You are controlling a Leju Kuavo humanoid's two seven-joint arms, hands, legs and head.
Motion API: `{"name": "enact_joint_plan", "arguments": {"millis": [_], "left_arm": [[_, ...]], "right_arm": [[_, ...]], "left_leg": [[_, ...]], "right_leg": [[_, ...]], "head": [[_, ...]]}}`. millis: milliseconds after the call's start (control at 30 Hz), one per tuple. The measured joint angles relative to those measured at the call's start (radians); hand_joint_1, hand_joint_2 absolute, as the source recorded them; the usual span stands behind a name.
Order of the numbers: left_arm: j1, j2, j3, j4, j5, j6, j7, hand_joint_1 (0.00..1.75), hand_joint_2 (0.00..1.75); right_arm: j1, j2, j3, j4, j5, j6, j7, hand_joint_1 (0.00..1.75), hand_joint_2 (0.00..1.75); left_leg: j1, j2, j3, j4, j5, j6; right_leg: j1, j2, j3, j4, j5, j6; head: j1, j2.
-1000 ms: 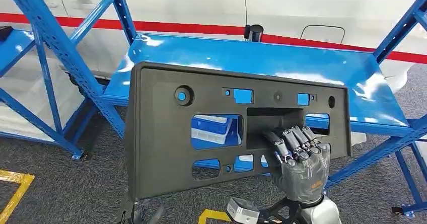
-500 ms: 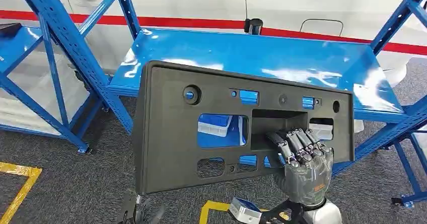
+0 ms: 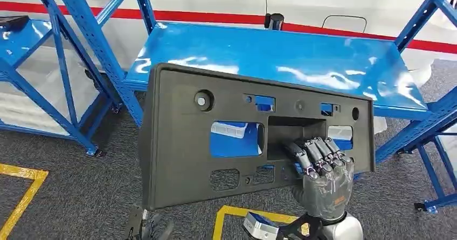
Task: Take the parts from the cabinet and place them on the table.
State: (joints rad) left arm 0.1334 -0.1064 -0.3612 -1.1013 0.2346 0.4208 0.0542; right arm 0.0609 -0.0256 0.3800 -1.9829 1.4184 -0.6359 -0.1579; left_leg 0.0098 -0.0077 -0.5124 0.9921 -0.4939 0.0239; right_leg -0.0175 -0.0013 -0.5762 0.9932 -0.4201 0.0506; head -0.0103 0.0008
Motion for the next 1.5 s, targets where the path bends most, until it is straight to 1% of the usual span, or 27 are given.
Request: {"name": "enact_joint_plan", "arguments": {"millis": [67,133,200,233,300,367,400,500,533,600,633,667,700,767,833,867,900,1000,1033,1100,1167,1200,1233,1300,1333,1400,1500], "left_arm": [[0.0,0.0,-0.003,0.0,0.009,0.005,-0.007,0.0,1.75],[0.003,0.001,-0.003,0.0,0.017,0.007,-0.01,0.0,1.75],[0.008,0.003,-0.004,0.0,0.027,0.011,-0.012,0.0,1.75],[0.01,0.004,-0.004,0.0,0.031,0.016,-0.014,0.0,1.75],[0.011,0.006,-0.005,0.0,0.04,0.022,-0.018,0.0,1.75],[0.014,0.007,-0.006,-0.001,0.048,0.028,-0.024,0.0,1.75],[0.014,0.008,-0.007,-0.002,0.05,0.031,-0.026,0.0,1.75],[0.028,0.012,-0.007,-0.008,0.06,0.041,-0.029,0.0,1.75],[0.031,0.016,-0.008,-0.008,0.061,0.043,-0.029,0.0,1.75],[0.04,0.019,-0.008,-0.016,0.069,0.053,-0.03,0.0,1.75],[0.043,0.021,-0.008,-0.018,0.071,0.055,-0.03,0.0,1.75],[0.044,0.023,-0.009,-0.019,0.072,0.057,-0.03,0.0,1.75],[0.044,0.024,-0.009,-0.019,0.072,0.059,-0.03,0.0,1.75],[0.047,0.027,-0.01,-0.022,0.073,0.06,-0.03,0.0,1.75],[0.047,0.029,-0.013,-0.027,0.079,0.065,-0.03,0.0,1.75],[0.046,0.03,-0.014,-0.032,0.079,0.073,-0.03,0.0,1.75],[0.045,0.03,-0.015,-0.035,0.08,0.075,-0.03,0.0,1.75],[0.045,0.032,-0.024,-0.041,0.082,0.088,-0.029,0.0,1.75],[0.044,0.032,-0.028,-0.041,0.082,0.092,-0.029,0.0,1.75],[0.041,0.033,-0.036,-0.043,0.082,0.092,-0.027,0.0,1.75],[0.04,0.033,-0.041,-0.044,0.082,0.092,-0.026,0.0,1.75],[0.04,0.034,-0.043,-0.044,0.082,0.092,-0.025,0.0,1.75],[0.04,0.035,-0.046,-0.044,0.082,0.092,-0.025,0.0,1.75],[0.037,0.035,-0.048,-0.044,0.082,0.092,-0.019,0.0,1.75],[0.035,0.036,-0.05,-0.043,0.082,0.092,-0.019,0.0,1.75],[0.028,0.036,-0.053,-0.044,0.082,0.092,-0.016,0.0,1.75],[0.023,0.036,-0.057,-0.043,0.082,0.092,-0.013,0.0,1.75]], "right_arm": [[0.0,0.0,0.0,0.0,-0.009,0.0,-0.009,1.75,1.75],[0.0,0.0,0.0,0.003,-0.014,0.0,-0.015,1.75,1.75],[0.0,-0.001,0.0,0.009,-0.021,0.0,-0.025,1.75,1.75],[0.0,0.0,0.0,0.012,-0.026,0.0,-0.031,1.75,1.75],[-0.001,0.001,0.0,0.017,-0.034,0.0,-0.041,1.75,1.75],[-0.004,0.003,0.0,0.018,-0.037,0.0,-0.046,1.75,1.75],[-0.006,0.006,0.0,0.019,-0.04,0.0,-0.052,1.75,1.75],[-0.006,0.008,0.0,0.025,-0.051,0.0,-0.06,1.75,1.75],[-0.006,0.009,0.0,0.028,-0.055,0.0,-0.064,1.75,1.75],[-0.006,0.014,0.0,0.032,-0.063,0.0,-0.074,1.75,1.75],[-0.006,0.017,0.0,0.035,-0.066,0.0,-0.078,1.75,1.75],[-0.006,0.019,0.0,0.037,-0.066,0.0,-0.079,1.75,1.75],[-0.006,0.02,0.0,0.041,-0.067,0.0,-0.083,1.75,1.75],[-0.006,0.022,0.0,0.047,-0.067,0.0,-0.085,1.75,1.75],[-0.006,0.026,0.0,0.052,-0.067,0.0,-0.09,1.75,1.75],[-0.006,0.031,0.0,0.053,-0.067,0.0,-0.091,1.75,1.75],[-0.009,0.035,0.0,0.053,-0.064,0.0,-0.091,1.75,1.75],[-0.014,0.046,0.0,0.057,-0.05,0.0,-0.076,1.75,1.75],[-0.014,0.046,0.0,0.058,-0.046,0.0,-0.069,1.75,1.75],[-0.015,0.047,0.0,0.058,-0.037,0.0,-0.057,1.75,1.75],[-0.014,0.046,0.0,0.058,-0.034,0.0,-0.048,1.75,1.75],[-0.014,0.046,0.0,0.058,-0.034,0.0,-0.048,1.75,1.75],[-0.013,0.046,0.0,0.058,-0.033,0.0,-0.047,1.75,1.75],[-0.013,0.045,0.0,0.058,-0.027,0.0,-0.04,1.75,1.75],[-0.013,0.045,0.0,0.058,-0.027,0.0,-0.039,1.75,1.75],[-0.015,0.047,0.0,0.058,-0.026,0.0,-0.039,1.75,1.75],[-0.015,0.047,-0.001,0.058,-0.026,0.0,-0.039,1.75,1.75]], "left_leg": [[0.002,0.006,-0.018,-0.006,0.022,0.028],[-0.001,0.008,-0.046,-0.005,0.042,0.036],[-0.004,0.011,-0.072,-0.004,0.061,0.035],[-0.005,0.011,-0.086,-0.004,0.071,0.034],[-0.006,0.01,-0.109,-0.002,0.09,0.029],[-0.012,0.007,-0.124,0.004,0.105,0.017],[-0.013,0.008,-0.129,0.007,0.113,0.012],[-0.012,0.007,-0.132,0.005,0.135,0.0],[-0.005,0.004,-0.142,0.015,0.123,-0.006],[-0.004,0.004,-0.167,0.104,0.005,-0.019],[-0.002,0.005,-0.185,0.183,-0.057,-0.025],[0.0,0.005,-0.202,0.262,-0.099,-0.03],[0.002,0.005,-0.205,0.309,-0.104,-0.032],[0.005,0.005,-0.164,0.294,-0.044,-0.032],[0.01,0.005,-0.047,0.138,0.009,-0.029],[0.01,0.003,0.008,0.053,-0.014,-0.027],[0.006,0.0,0.03,0.016,-0.021,-0.023],[-0.003,0.0,0.013,0.009,-0.021,-0.01],[0.006,0.005,0.004,0.0,-0.006,0.011],[0.0,0.009,-0.022,0.0,0.014,0.036],[-0.004,0.011,-0.05,0.001,0.035,0.04],[-0.006,0.013,-0.063,0.001,0.046,0.04],[-0.008,0.015,-0.076,0.002,0.057,0.039],[-0.01,0.016,-0.103,0.003,0.077,0.035],[-0.01,0.016,-0.113,0.004,0.087,0.031],[-0.017,0.014,-0.127,0.011,0.104,0.02],[-0.015,0.016,-0.126,0.004,0.128,0.004]], "right_leg": [[-0.005,-0.001,-0.036,0.061,-0.067,-0.014],[-0.006,0.0,-0.091,0.222,-0.166,-0.026],[-0.004,0.0,-0.109,0.323,-0.195,-0.018],[-0.004,0.0,-0.087,0.314,-0.177,-0.007],[-0.004,0.0,0.012,0.184,-0.117,0.011],[0.0,0.0,0.137,0.007,-0.123,0.002],[0.01,0.004,0.149,-0.035,-0.134,-0.006],[0.007,0.004,0.125,-0.026,-0.121,-0.025],[-0.013,0.0,0.121,-0.028,-0.111,-0.039],[-0.008,-0.003,0.102,-0.027,-0.092,-0.06],[-0.006,-0.005,0.089,-0.027,-0.082,-0.062],[-0.004,-0.007,0.082,-0.026,-0.072,-0.063],[-0.004,-0.007,0.071,-0.024,-0.062,-0.061],[-0.005,-0.007,0.043,-0.016,-0.046,-0.054],[-0.007,-0.007,0.024,-0.004,-0.039,-0.045],[-0.004,-0.007,0.018,0.001,-0.036,-0.04],[0.003,-0.007,0.014,0.005,-0.031,-0.033],[0.0,-0.009,-0.001,0.005,-0.009,-0.007],[0.006,-0.009,-0.013,0.013,-0.015,-0.002],[0.001,-0.003,-0.056,0.094,-0.1,-0.017],[0.001,-0.003,-0.102,0.251,-0.186,-0.024],[0.001,-0.003,-0.112,0.307,-0.2,-0.018],[0.002,-0.003,-0.105,0.325,-0.19,-0.008],[0.002,-0.003,-0.024,0.233,-0.127,0.013],[0.002,-0.003,0.037,0.147,-0.106,0.015],[0.013,-0.003,0.16,-0.036,-0.135,-0.005],[0.019,0.001,0.13,-0.027,-0.123,-0.025]], "head": [[0.002,0.0],[0.008,0.0],[0.009,0.0],[0.009,0.0],[0.009,0.0],[0.01,0.0],[0.008,0.0],[0.004,0.0],[0.006,0.0],[-0.001,0.0],[-0.003,0.0],[-0.002,0.0],[-0.002,0.0],[-0.003,0.0],[-0.003,0.0],[-0.003,0.0],[-0.001,0.0],[-0.003,0.0],[0.001,0.0],[0.004,0.0],[0.004,0.0],[0.005,0.0],[0.004,0.0],[0.005,0.0],[0.004,0.0],[0.005,0.0],[0.0,0.0]]}}
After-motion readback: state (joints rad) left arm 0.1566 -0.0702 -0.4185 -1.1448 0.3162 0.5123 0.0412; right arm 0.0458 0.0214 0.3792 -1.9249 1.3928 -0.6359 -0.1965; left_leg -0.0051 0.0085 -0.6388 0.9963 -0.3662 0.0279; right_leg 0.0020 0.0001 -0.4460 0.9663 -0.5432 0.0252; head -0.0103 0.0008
